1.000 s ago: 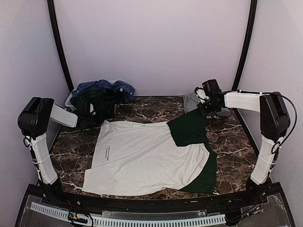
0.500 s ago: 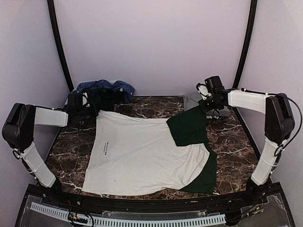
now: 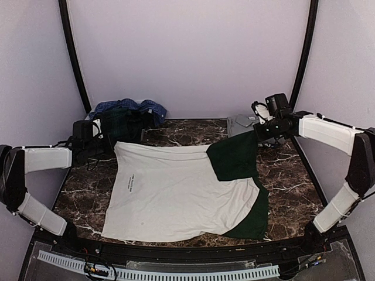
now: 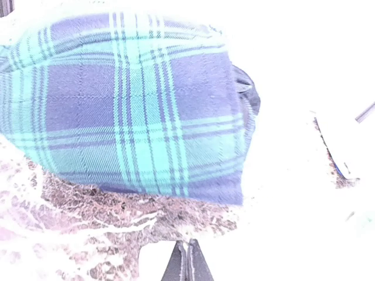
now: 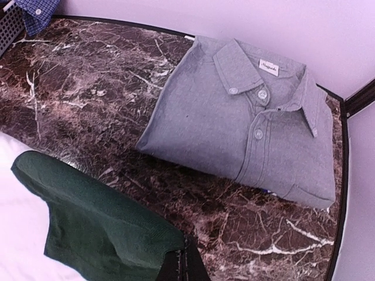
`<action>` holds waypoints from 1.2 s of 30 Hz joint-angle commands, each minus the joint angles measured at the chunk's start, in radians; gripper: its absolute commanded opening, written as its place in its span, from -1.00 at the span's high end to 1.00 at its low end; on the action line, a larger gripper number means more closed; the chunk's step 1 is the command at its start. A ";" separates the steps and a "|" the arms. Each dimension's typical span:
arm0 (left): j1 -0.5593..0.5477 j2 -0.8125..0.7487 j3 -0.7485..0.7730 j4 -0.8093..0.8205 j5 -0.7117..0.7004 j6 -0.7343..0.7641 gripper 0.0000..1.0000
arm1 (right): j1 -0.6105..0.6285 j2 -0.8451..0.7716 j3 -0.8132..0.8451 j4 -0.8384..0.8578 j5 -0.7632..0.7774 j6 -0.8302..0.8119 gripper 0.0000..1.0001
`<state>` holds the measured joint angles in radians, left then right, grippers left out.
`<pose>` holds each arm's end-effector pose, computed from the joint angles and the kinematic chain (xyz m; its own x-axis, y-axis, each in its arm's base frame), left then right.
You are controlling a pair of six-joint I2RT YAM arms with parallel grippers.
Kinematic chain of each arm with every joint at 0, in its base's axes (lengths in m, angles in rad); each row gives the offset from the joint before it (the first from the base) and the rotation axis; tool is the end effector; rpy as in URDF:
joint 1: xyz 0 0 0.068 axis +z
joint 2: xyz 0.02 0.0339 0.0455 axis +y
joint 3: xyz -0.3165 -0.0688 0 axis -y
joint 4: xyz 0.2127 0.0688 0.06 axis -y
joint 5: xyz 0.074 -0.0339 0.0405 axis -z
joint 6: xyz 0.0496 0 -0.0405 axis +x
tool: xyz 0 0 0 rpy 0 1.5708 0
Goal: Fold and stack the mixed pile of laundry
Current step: Fold the flattened T-shirt at the center of the board.
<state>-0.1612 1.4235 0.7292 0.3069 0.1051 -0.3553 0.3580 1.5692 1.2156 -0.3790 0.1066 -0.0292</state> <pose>0.2850 -0.0516 0.2900 -0.4385 -0.2792 -0.8543 0.1098 0.9268 -0.3592 0.3123 0.1112 0.3302 -0.6181 -0.2622 -0.7410 -0.2925 0.9517 -0.0928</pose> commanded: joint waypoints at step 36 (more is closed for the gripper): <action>-0.212 -0.249 -0.031 -0.185 -0.181 0.079 0.26 | 0.073 0.164 -0.003 -0.122 -0.048 0.227 1.00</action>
<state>-0.2768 1.2030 0.6811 -0.0853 -0.1352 -0.3843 0.4522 1.6646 1.1114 -0.5201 0.0414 0.1997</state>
